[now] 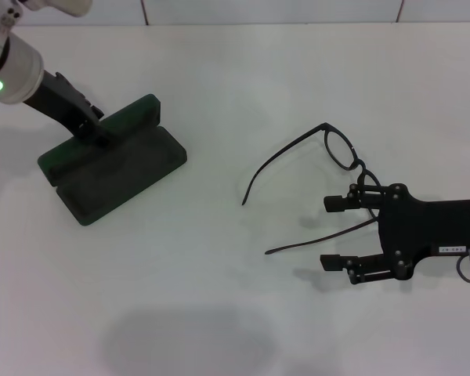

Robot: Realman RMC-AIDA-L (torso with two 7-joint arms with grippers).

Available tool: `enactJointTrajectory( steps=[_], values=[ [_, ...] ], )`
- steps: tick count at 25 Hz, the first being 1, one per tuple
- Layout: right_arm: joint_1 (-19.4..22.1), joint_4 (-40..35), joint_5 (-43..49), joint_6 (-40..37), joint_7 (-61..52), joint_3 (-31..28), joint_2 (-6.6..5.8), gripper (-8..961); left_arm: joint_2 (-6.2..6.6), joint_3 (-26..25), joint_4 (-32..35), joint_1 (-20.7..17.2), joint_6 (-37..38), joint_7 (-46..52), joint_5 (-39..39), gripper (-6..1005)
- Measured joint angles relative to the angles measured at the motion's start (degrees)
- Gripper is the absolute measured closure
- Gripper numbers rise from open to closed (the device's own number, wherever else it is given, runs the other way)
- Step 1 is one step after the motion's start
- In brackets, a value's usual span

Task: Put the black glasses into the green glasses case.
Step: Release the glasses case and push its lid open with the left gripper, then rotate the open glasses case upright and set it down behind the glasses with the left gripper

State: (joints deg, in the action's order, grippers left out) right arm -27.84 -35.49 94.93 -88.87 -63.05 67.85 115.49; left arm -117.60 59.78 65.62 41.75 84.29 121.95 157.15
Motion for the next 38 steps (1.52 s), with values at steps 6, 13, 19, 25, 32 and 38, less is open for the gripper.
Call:
enactJointTrajectory(
  steps=[6, 13, 19, 25, 32, 38],
  values=[
    [0.1, 0.0, 0.0, 0.5, -0.1, 0.6, 0.00, 153, 0.00, 0.1, -0.3, 0.0, -0.1, -0.3, 0.1, 559],
    [0.1, 0.0, 0.0, 0.5, -0.1, 0.6, 0.07, 154, -0.17, 0.2, 0.8, 0.0, 0.3, -2.4, 0.0, 788],
    [0.1, 0.0, 0.0, 0.5, -0.1, 0.7, 0.09, 155, -1.13, 2.6, 5.7, -0.3, 0.5, -11.8, -3.7, 792],
    [0.2, 0.0, 0.0, 0.5, -0.1, 1.5, 0.25, 156, -1.14, 5.1, 4.1, 2.8, -0.1, -17.2, -6.1, 776],
    [0.3, 0.0, -0.2, 0.1, -0.1, 2.0, 0.35, 157, -1.98, 8.9, 0.7, 3.9, -6.7, -17.4, -5.7, 757],
    [0.3, 0.0, -0.1, 0.0, -0.1, 2.1, 0.35, 158, -2.16, 11.9, -1.4, 4.2, -9.0, -17.3, -6.1, 741]
  ],
)
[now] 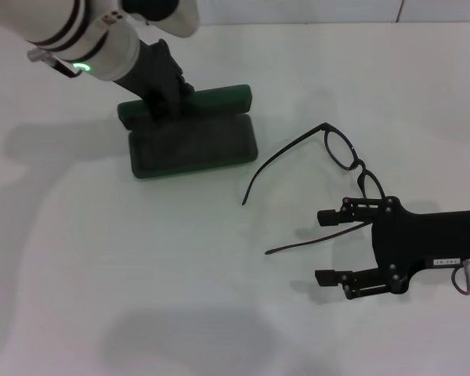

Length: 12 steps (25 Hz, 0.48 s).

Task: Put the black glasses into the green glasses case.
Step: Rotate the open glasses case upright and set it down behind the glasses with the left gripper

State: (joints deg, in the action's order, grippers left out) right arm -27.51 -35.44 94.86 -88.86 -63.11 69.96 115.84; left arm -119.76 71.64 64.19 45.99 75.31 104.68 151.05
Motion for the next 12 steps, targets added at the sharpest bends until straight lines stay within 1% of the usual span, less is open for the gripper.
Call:
enactJointTrajectory(
  steps=[12],
  values=[
    [0.0, 0.6, 0.0, 0.0, 0.0, 0.5, 0.00, 159, -0.24, 4.1, -0.8, 0.5, -0.4, 2.2, -4.2, 709]
  ],
)
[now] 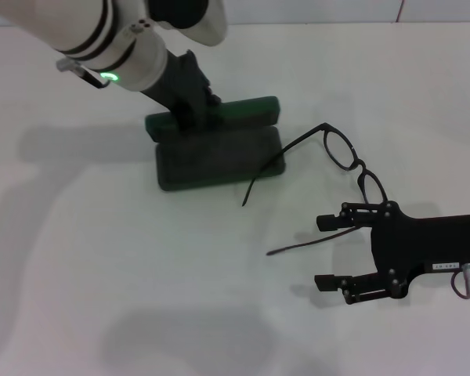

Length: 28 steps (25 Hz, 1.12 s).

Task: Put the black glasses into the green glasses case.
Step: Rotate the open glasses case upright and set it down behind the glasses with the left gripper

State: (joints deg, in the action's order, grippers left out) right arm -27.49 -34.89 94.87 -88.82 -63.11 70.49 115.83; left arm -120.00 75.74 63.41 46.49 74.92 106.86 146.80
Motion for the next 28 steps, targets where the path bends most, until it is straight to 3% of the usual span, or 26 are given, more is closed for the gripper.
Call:
enactJointTrajectory(
  steps=[28],
  values=[
    [0.0, 0.1, 0.1, -0.1, 0.0, 0.0, -0.09, 164, -0.04, 5.9, -2.4, -0.2, -5.5, 1.5, -1.1, 635]
  ],
)
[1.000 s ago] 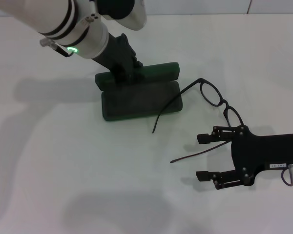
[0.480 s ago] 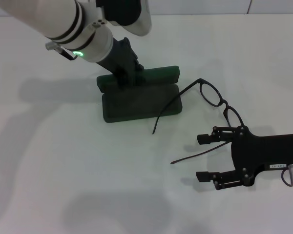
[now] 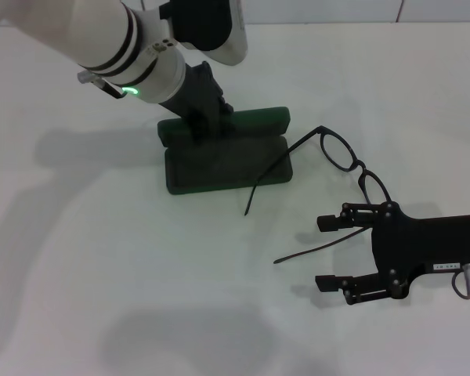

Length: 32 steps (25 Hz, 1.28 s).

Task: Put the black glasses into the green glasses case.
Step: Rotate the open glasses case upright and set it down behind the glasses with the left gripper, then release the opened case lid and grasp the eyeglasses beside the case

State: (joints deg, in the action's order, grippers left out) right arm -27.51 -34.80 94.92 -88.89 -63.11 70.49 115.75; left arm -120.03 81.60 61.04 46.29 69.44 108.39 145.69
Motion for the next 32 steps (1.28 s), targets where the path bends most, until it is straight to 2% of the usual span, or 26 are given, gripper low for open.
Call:
enactJointTrajectory(
  steps=[9, 13, 15, 20, 21, 23, 28, 32],
  values=[
    [0.0, 0.0, 0.0, 0.0, 0.0, 0.0, -0.06, 165, 0.03, -0.1, 1.4, -0.7, -0.1, 1.3, -0.9, 611],
    [0.0, 0.0, 0.0, 0.0, 0.0, 0.0, -0.09, 165, 0.23, -1.4, 3.3, -1.6, 1.0, 2.5, -3.6, 529],
    [0.0, 0.0, -0.1, 0.0, 0.0, 0.0, -0.09, 166, 0.32, -4.7, 4.1, -2.1, 3.3, 2.6, -6.2, 489],
    [0.0, 0.0, -0.4, 0.1, -2.0, -0.4, -0.23, 166, 0.91, -19.0, 2.1, -4.5, 12.7, -1.4, -17.6, 386],
    [-0.1, -0.1, -0.5, 0.2, -2.7, -0.5, -0.30, 167, 1.05, -22.1, 1.3, -5.8, 15.0, -3.7, -20.9, 366],
    [-0.2, -0.5, -0.5, 0.4, -4.5, -0.8, -0.52, 167, 1.36, -26.5, 0.2, -9.0, 18.1, -7.6, -26.6, 214],
    [-0.5, -0.9, -0.5, 0.0, -8.3, -4.3, -0.93, 168, 2.90, -32.0, -4.3, -19.5, 23.9, -19.6, -39.9, 220],
    [-0.7, -1.6, -0.5, 0.0, -11.6, -4.9, -2.18, 168, 4.87, -33.3, -11.7, -26.3, 25.9, -28.7, -44.1, 225]
  ],
)
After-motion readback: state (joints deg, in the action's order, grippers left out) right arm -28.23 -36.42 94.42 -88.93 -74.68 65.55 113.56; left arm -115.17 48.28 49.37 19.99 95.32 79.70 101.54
